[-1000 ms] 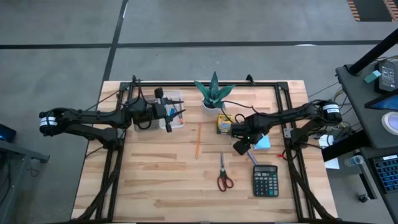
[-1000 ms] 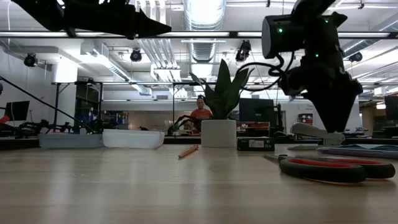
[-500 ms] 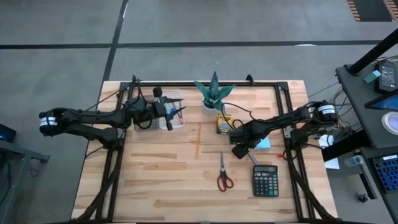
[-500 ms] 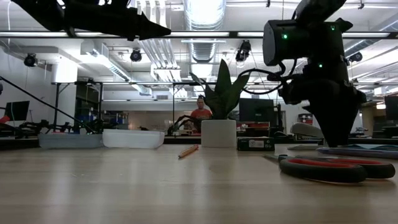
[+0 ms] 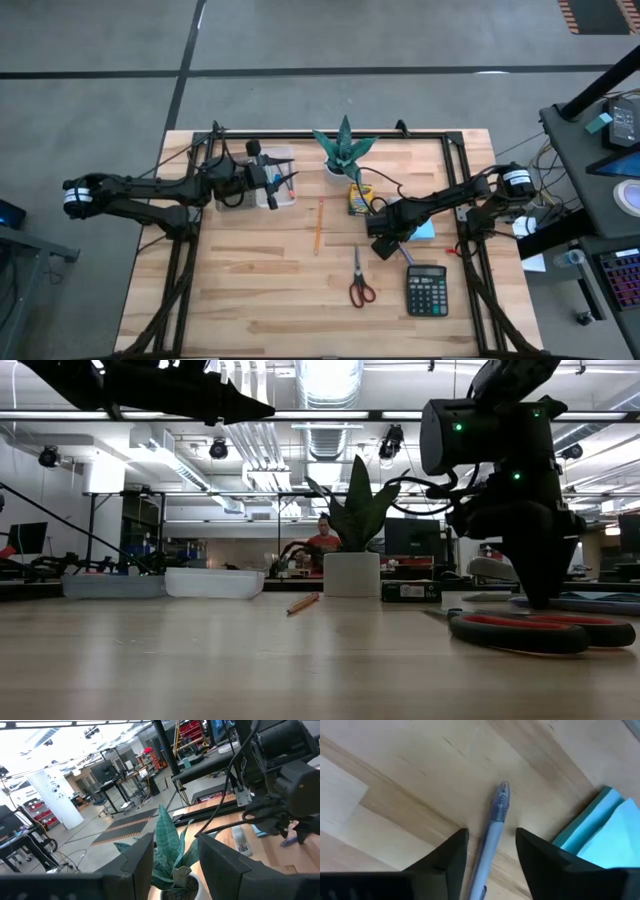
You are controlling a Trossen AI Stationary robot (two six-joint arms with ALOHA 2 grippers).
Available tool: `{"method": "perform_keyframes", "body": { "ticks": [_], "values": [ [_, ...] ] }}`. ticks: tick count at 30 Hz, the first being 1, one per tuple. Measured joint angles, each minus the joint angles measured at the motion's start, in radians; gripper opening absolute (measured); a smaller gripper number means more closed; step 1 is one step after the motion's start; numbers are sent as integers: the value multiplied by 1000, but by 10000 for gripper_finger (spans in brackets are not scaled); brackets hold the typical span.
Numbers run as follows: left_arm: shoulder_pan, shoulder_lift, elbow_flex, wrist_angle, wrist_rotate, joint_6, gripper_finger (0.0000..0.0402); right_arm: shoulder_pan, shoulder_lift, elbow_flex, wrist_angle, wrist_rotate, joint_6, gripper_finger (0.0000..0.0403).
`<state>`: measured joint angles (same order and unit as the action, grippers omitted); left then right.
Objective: Pack school essentials
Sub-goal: Put the purple pen into the black supply box
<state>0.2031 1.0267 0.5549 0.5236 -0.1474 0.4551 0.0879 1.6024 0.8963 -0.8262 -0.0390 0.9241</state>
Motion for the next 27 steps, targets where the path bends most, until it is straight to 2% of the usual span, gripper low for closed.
{"method": "perform_keyframes", "body": {
  "ticks": [9,12,20,27],
  "values": [
    [0,0,0,1,0,-1,136,1,-12,-2,34,-3,34,46],
    [0,0,0,9,0,-1,136,1,-13,-2,35,-2,35,22],
    [0,0,0,18,0,-3,136,0,-26,10,39,11,-5,31],
    [0,0,0,20,0,-4,136,-7,-110,33,60,81,-164,32]
  ]
}}
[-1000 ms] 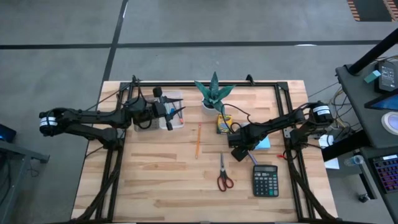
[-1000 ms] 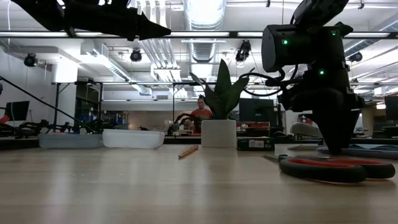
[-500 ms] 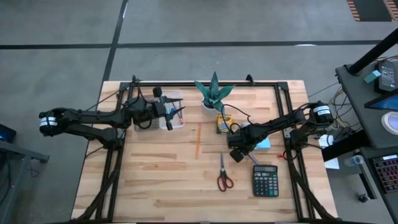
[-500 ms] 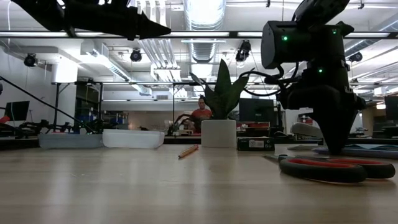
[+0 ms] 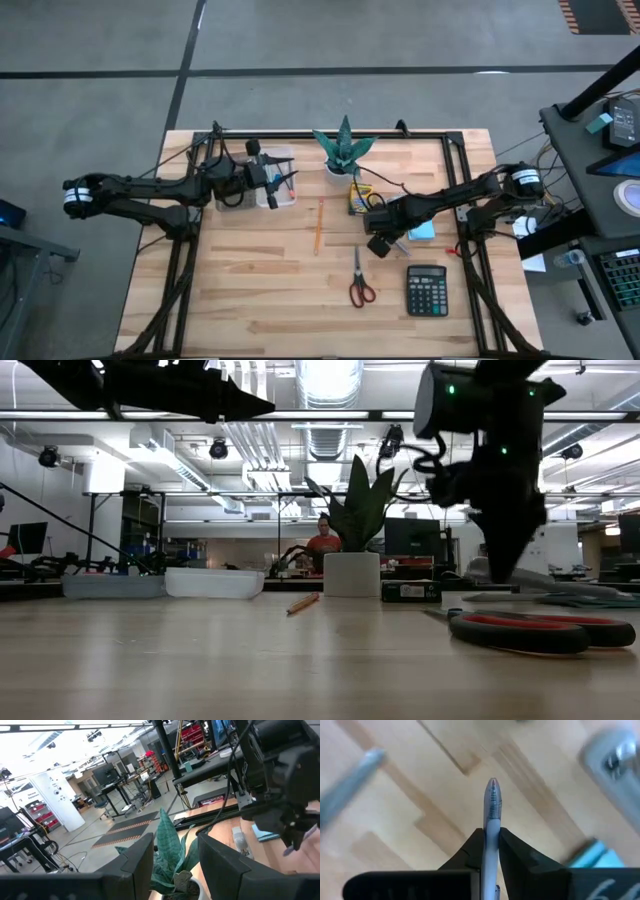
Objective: Pack school essentials
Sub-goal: Put the purple pen into the black supply box
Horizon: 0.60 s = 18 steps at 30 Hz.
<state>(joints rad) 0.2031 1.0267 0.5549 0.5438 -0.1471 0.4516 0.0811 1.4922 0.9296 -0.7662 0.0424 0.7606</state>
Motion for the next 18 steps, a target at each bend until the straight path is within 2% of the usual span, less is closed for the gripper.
{"method": "perform_keyframes", "body": {
  "ticks": [8,14,18],
  "values": [
    [0,0,1,25,0,-26,136,-16,-164,-2,118,-9,-336,33],
    [0,0,1,25,0,-105,136,-22,-264,-22,391,-10,-572,33],
    [-1,0,1,24,12,-211,136,-23,-290,-67,642,-16,-699,33]
  ]
}}
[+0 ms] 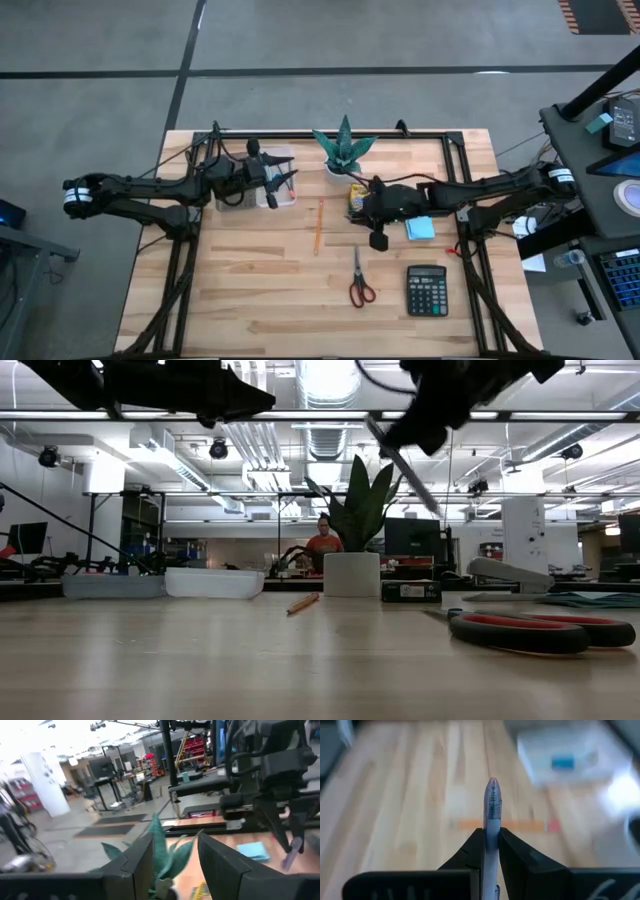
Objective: Pack school essentials
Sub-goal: Put the purple pen into the black supply box
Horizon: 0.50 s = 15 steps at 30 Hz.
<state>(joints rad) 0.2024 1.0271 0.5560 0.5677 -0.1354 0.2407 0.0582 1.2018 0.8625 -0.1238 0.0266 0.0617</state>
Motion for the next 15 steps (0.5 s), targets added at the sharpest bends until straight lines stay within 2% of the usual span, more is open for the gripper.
{"method": "perform_keyframes", "body": {
  "ticks": [7,11,15],
  "values": [
    [-18,34,0,3,72,-144,136,-18,45,-94,497,0,-89,33],
    [-55,88,0,2,142,-208,136,-33,90,-102,686,1,-90,33],
    [-96,186,0,79,204,-235,136,-46,123,-102,797,-1,-91,33]
  ]
}}
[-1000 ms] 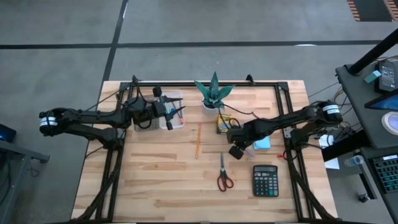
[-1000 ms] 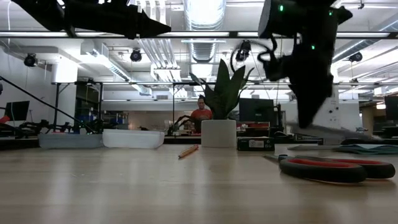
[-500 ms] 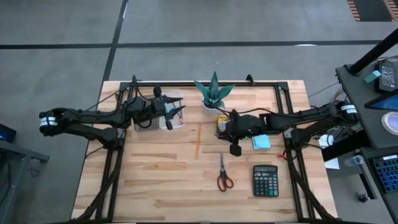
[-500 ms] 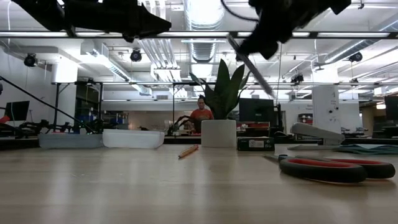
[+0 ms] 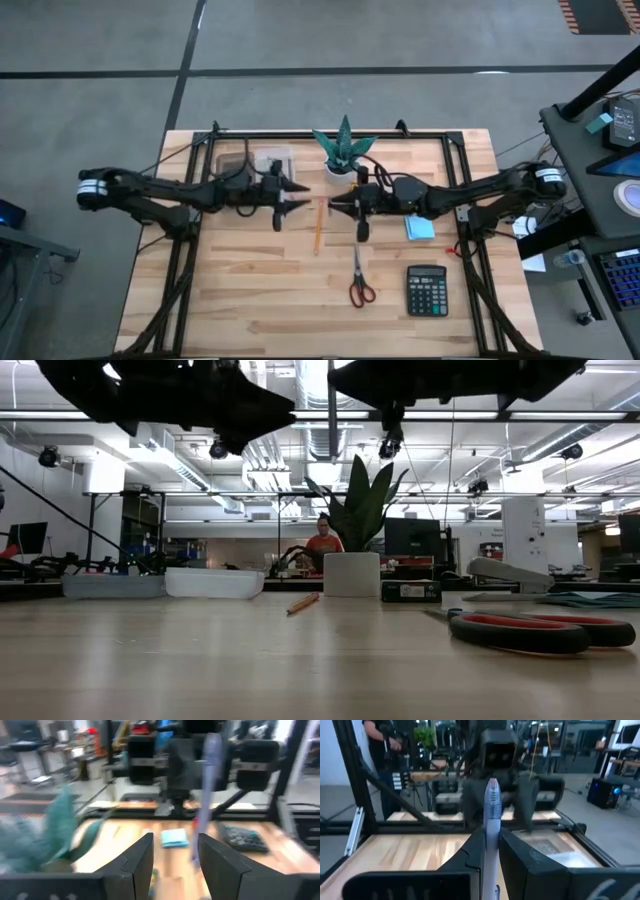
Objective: Pack school essentials
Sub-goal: Put the purple pen into the black supply box
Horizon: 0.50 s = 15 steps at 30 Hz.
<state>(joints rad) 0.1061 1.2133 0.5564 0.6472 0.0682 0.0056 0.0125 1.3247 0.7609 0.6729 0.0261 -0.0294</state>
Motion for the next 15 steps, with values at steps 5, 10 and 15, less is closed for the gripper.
{"method": "perform_keyframes", "body": {
  "ticks": [5,10,15],
  "values": [
    [-25,156,2,238,11,-33,136,-13,18,5,16,0,11,33],
    [-24,297,13,452,10,-84,136,-15,14,5,18,-2,15,33],
    [-24,403,52,569,62,-106,136,-21,14,5,20,0,16,33]
  ]
}}
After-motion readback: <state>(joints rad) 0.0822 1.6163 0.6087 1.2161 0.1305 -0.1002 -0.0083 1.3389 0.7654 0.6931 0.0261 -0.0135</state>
